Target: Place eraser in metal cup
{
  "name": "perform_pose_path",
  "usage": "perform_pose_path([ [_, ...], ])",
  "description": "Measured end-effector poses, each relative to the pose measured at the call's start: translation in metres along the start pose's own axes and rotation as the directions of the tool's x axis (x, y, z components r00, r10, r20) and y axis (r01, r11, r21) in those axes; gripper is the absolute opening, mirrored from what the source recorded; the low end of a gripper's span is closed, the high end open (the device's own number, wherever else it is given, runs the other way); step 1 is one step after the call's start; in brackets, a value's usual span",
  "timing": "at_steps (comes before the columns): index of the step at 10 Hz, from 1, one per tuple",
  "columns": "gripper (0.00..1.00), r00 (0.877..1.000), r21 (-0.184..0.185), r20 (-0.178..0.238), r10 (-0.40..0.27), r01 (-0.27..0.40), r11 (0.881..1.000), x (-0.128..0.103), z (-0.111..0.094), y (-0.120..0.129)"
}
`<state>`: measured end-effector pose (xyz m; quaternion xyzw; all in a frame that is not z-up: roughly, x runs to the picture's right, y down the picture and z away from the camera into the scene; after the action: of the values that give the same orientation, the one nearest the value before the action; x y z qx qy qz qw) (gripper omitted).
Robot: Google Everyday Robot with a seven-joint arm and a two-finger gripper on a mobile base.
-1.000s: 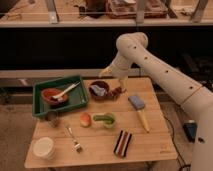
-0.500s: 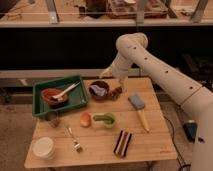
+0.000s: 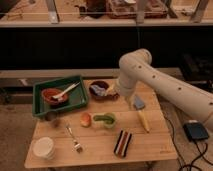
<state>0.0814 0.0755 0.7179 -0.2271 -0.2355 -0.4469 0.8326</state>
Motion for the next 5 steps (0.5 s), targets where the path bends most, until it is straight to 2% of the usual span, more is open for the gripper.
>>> perform_pose_path([
  [2, 0.8, 1.0, -0.037, 0.007, 0.01, -0.009, 0.999, -0.022, 0.033, 0.038],
  [5, 0.8, 1.0, -0.087, 0.007, 0.008, -0.007, 0.996, -0.028, 0.079, 0.073],
])
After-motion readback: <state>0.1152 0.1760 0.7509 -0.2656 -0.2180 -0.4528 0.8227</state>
